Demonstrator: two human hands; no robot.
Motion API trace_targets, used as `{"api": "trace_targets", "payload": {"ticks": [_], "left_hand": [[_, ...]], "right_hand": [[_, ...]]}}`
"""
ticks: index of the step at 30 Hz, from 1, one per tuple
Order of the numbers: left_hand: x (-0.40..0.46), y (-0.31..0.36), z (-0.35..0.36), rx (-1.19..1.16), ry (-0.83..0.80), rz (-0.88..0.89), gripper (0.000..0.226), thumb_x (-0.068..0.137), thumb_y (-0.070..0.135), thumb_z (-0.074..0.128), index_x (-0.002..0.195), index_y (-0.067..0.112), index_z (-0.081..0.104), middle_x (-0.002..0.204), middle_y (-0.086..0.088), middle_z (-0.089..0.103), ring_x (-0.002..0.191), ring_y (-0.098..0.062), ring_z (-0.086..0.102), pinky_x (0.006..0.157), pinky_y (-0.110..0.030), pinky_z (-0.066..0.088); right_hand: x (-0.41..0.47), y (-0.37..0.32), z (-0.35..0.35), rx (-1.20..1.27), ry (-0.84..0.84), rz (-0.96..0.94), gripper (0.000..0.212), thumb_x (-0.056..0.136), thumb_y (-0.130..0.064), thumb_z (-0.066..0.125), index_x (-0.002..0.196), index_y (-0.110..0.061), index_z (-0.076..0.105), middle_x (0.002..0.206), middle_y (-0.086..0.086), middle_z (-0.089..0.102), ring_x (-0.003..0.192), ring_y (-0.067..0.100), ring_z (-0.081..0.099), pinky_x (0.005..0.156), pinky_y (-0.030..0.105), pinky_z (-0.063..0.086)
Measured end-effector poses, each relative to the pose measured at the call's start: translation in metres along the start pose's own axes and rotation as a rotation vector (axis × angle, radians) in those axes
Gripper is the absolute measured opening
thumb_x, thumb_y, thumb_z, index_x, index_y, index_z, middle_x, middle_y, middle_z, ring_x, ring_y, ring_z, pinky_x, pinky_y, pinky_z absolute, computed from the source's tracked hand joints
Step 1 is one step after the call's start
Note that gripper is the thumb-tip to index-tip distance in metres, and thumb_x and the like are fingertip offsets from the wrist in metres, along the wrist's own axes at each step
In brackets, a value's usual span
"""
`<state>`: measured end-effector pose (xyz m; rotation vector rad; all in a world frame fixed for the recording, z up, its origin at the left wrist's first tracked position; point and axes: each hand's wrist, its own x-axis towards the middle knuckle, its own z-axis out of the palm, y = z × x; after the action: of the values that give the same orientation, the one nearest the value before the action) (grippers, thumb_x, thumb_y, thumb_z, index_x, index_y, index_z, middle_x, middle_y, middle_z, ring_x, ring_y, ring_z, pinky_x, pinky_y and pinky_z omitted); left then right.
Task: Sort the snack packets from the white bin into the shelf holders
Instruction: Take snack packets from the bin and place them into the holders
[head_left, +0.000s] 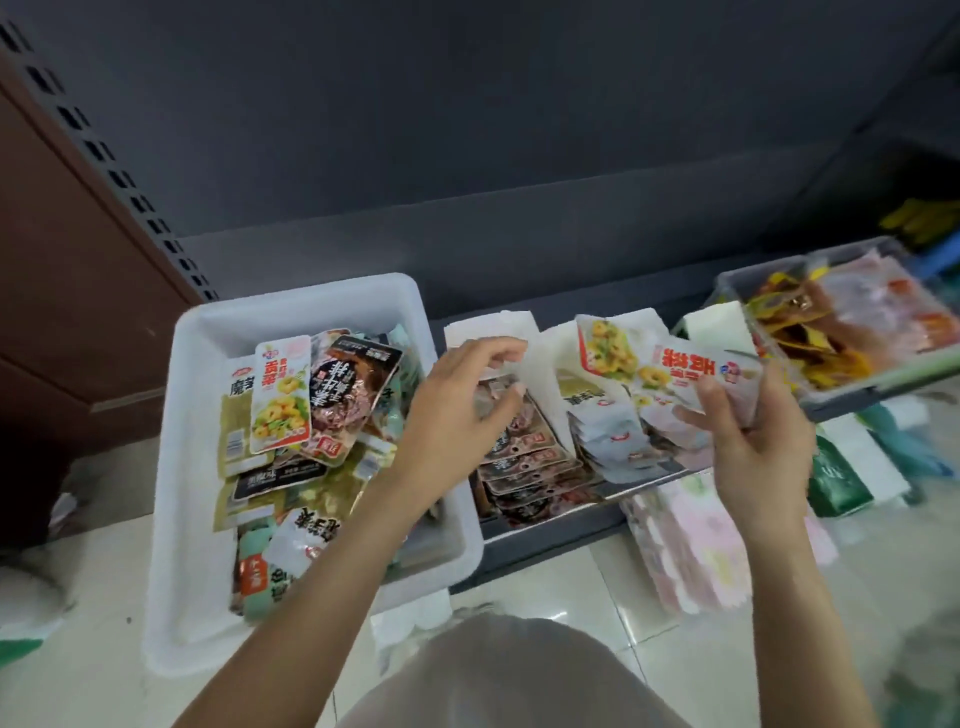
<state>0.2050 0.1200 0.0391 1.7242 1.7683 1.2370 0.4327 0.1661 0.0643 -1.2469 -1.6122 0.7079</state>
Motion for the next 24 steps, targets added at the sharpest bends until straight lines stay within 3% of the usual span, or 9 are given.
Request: {"api": "trace_targets", "payload": {"ticks": [2,5,7,11,13,15,16,21,24], "left_hand": [[0.019,0.008,0.028,0.074,-0.146,0.052,0.034,0.090,0.018,0.059,0.123,0.022,0.055,0.121,0.009,0.058,0.115,-0.007,0.047,0.098,-0.022,0.036],[0.045,0.013,0.068,0.199,-0.292,0.115,0.040,0.092,0.024,0.055,0.132,0.022,0.049,0.134,0.005,0.051,0.127,-0.012,0.039,0.105,-0.026,0.027],[0.059,0.012,0.092,0.318,-0.358,0.158,0.046,0.094,0.028,0.052,0.139,0.022,0.043,0.144,0.006,0.042,0.135,-0.011,0.030,0.112,-0.028,0.018],[0.075,0.001,0.125,0.587,-0.488,0.162,0.058,0.097,0.037,0.043,0.149,0.021,0.023,0.157,0.003,0.017,0.145,-0.013,0.006,0.116,-0.036,-0.003],[0.076,-0.003,0.133,0.687,-0.549,0.159,0.059,0.099,0.039,0.037,0.151,0.020,0.016,0.159,0.002,0.009,0.146,-0.014,-0.002,0.115,-0.040,-0.010],[0.075,-0.004,0.137,0.750,-0.577,0.169,0.057,0.100,0.037,0.031,0.151,0.018,0.014,0.159,0.002,0.007,0.145,-0.014,-0.006,0.114,-0.043,-0.013],[0.075,-0.004,0.138,0.773,-0.578,0.173,0.055,0.100,0.036,0.028,0.151,0.018,0.014,0.159,0.002,0.007,0.145,-0.014,-0.007,0.113,-0.045,-0.014],[0.074,-0.006,0.139,0.803,-0.551,0.179,0.051,0.102,0.035,0.024,0.150,0.020,0.019,0.159,0.005,0.010,0.145,-0.012,-0.006,0.113,-0.046,-0.015],[0.076,-0.003,0.137,0.645,-0.509,0.196,0.047,0.101,0.034,0.034,0.146,0.022,0.031,0.156,0.005,0.021,0.145,-0.011,0.002,0.116,-0.041,-0.008]], "right_hand": [[0.010,0.017,-0.024,-0.129,0.066,-0.028,0.021,0.096,-0.009,0.054,0.091,-0.029,0.050,0.087,-0.019,0.060,0.079,-0.012,0.060,0.069,0.009,0.047],[0.029,0.046,-0.047,-0.243,0.054,-0.026,0.017,0.095,-0.009,0.052,0.093,-0.026,0.054,0.081,0.000,0.065,0.070,0.018,0.059,0.065,0.032,0.048],[0.045,0.062,-0.052,-0.360,0.001,-0.081,0.014,0.094,-0.003,0.053,0.098,-0.016,0.060,0.076,0.009,0.064,0.064,0.028,0.056,0.058,0.035,0.043],[0.071,0.079,-0.037,-0.515,-0.091,-0.209,0.016,0.091,0.004,0.054,0.100,-0.005,0.064,0.073,0.009,0.063,0.064,0.029,0.060,0.056,0.020,0.025],[0.080,0.091,-0.024,-0.543,-0.223,-0.201,0.022,0.092,0.001,0.053,0.107,-0.009,0.066,0.086,0.009,0.071,0.075,0.027,0.066,0.060,0.015,0.033],[0.086,0.107,-0.013,-0.597,-0.403,-0.229,0.027,0.091,-0.003,0.053,0.109,-0.017,0.067,0.099,0.004,0.072,0.086,0.024,0.068,0.072,0.027,0.053],[0.087,0.113,-0.010,-0.640,-0.491,-0.270,0.028,0.090,-0.005,0.054,0.108,-0.021,0.069,0.101,0.001,0.072,0.088,0.022,0.068,0.076,0.035,0.056],[0.085,0.125,-0.016,-0.792,-0.814,-0.327,0.040,0.083,-0.005,0.055,0.111,-0.030,0.069,0.103,-0.006,0.071,0.099,0.015,0.062,0.092,0.042,0.047],[0.084,0.116,-0.024,-0.684,-0.816,-0.263,0.048,0.081,0.002,0.052,0.119,-0.023,0.066,0.113,-0.001,0.068,0.105,0.015,0.059,0.098,0.037,0.046]]}}
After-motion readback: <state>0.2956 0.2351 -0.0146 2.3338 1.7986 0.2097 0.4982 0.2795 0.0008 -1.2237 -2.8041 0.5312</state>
